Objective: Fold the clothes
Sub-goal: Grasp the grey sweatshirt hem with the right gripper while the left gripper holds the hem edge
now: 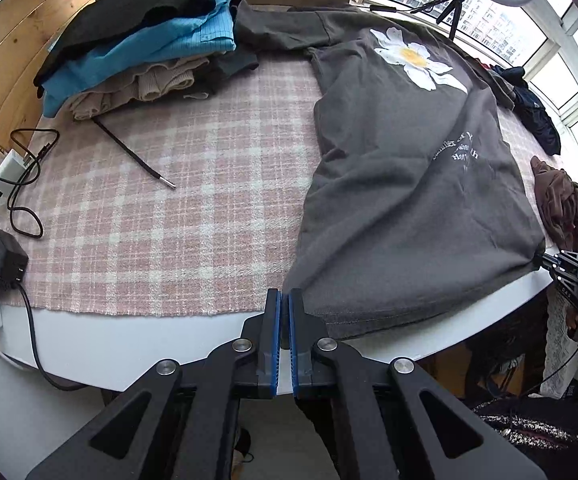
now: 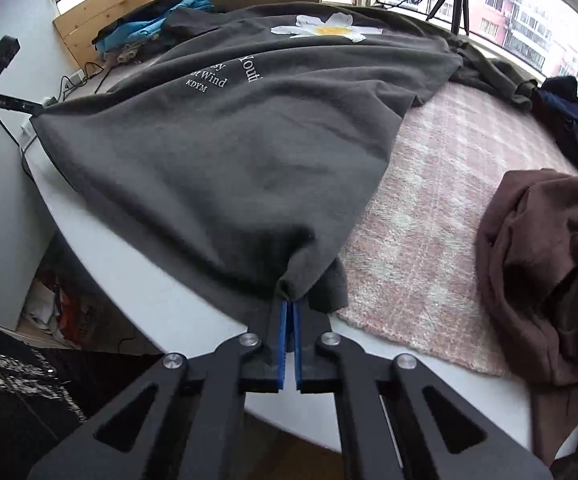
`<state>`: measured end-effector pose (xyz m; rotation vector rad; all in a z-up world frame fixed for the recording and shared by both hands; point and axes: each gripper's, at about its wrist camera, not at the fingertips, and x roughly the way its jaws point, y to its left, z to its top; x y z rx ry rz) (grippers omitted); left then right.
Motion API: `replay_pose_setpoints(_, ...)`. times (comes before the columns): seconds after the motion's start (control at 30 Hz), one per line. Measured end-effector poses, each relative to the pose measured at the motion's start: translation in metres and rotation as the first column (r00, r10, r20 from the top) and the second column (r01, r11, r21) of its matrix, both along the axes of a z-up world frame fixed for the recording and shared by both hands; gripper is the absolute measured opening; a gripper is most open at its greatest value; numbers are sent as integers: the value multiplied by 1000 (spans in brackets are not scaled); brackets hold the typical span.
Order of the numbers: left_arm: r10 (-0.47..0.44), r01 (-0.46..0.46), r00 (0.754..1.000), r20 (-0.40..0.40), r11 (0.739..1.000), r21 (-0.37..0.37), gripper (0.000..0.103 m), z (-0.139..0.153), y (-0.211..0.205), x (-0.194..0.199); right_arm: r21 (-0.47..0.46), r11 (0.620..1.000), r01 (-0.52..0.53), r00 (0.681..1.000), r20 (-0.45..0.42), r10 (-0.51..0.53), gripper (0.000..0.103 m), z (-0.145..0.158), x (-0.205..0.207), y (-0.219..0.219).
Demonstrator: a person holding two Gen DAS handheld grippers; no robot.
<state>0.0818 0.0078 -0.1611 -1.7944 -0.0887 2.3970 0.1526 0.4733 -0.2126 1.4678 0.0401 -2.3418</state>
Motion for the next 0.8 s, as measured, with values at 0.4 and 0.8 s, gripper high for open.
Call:
replay_pose_setpoints(0.4,-99,93,992,79,993,69,3,-29,30,43,-174,951,254,956,196,-220,23,41,47,91)
replay_pose_setpoints(0.8,-76,71,988,134,997,40,3,-48,22,31,-240,950,200,973,160,-164,27,-4,44,68)
